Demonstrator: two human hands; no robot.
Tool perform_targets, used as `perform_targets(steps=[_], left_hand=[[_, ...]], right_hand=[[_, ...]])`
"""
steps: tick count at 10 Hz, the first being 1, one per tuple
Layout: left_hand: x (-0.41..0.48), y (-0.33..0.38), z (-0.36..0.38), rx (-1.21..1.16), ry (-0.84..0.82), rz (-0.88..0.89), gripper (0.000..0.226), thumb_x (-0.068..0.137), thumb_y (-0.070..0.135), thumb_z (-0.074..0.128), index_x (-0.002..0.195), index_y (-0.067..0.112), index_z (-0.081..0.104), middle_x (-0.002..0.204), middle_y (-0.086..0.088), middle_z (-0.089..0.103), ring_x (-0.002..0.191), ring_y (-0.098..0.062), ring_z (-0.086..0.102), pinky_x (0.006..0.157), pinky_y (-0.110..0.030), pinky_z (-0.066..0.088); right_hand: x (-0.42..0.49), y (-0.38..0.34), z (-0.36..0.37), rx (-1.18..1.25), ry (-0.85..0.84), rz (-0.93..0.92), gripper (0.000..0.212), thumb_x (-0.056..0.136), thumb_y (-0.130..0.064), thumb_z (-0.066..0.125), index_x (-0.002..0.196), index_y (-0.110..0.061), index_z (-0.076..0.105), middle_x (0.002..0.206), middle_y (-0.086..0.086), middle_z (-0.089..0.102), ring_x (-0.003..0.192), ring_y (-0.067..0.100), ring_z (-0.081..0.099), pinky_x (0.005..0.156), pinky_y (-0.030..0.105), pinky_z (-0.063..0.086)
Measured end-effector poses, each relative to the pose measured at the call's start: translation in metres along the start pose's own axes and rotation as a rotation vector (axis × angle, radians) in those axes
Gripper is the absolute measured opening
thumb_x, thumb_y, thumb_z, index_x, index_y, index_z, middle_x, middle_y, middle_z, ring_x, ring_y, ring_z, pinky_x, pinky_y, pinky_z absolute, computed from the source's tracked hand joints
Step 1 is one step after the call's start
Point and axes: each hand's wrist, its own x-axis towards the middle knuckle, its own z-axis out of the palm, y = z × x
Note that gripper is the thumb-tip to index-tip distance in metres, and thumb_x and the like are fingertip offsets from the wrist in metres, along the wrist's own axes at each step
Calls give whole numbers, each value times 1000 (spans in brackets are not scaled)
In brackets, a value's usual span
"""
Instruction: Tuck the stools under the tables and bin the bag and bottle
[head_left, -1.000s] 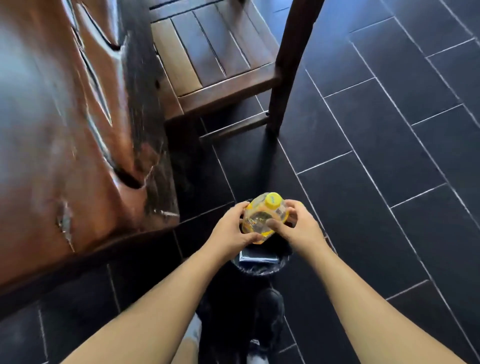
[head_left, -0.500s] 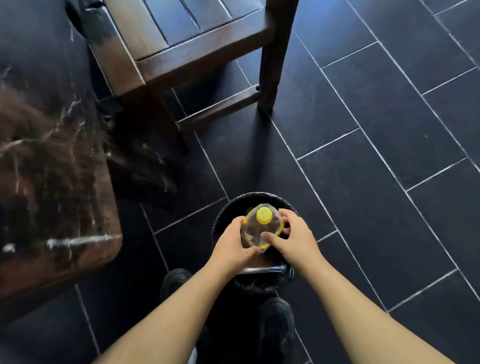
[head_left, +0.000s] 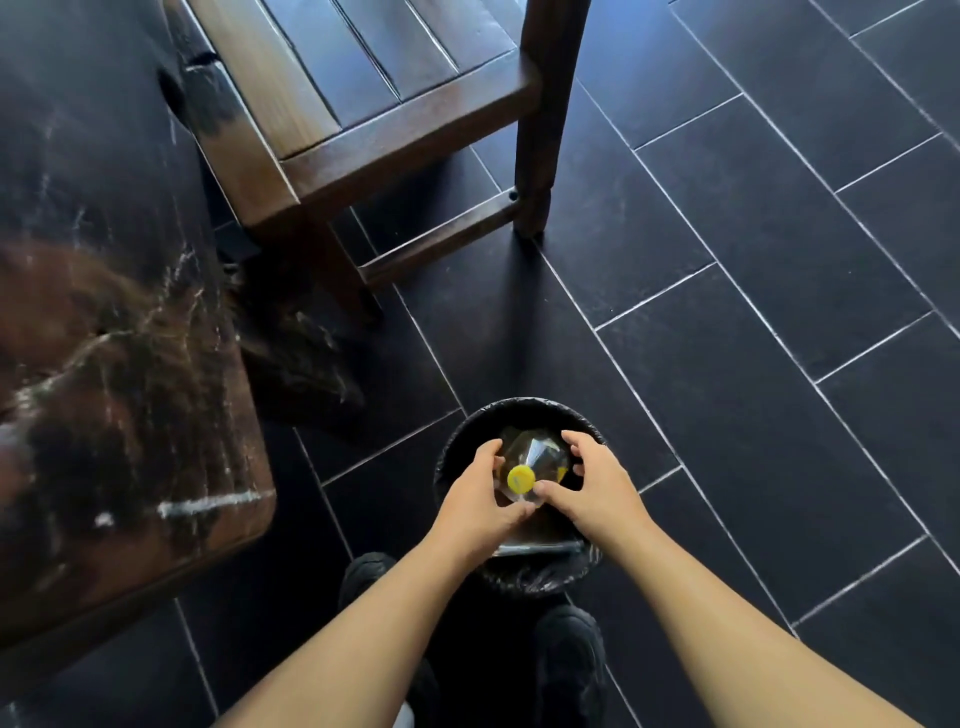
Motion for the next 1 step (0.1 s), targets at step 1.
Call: perform_targets(steps=[1], left_hand=[[-16,17,-9,9,-13,4,91,79,31,81,152,30,27,142,7,48,120,-8,53,101,-28,45]], right_hand=[[-18,-16,-13,-5,-19,-11,80,78,-33,80,146,-25,40,139,0,48,124,17,51,101,32,44]])
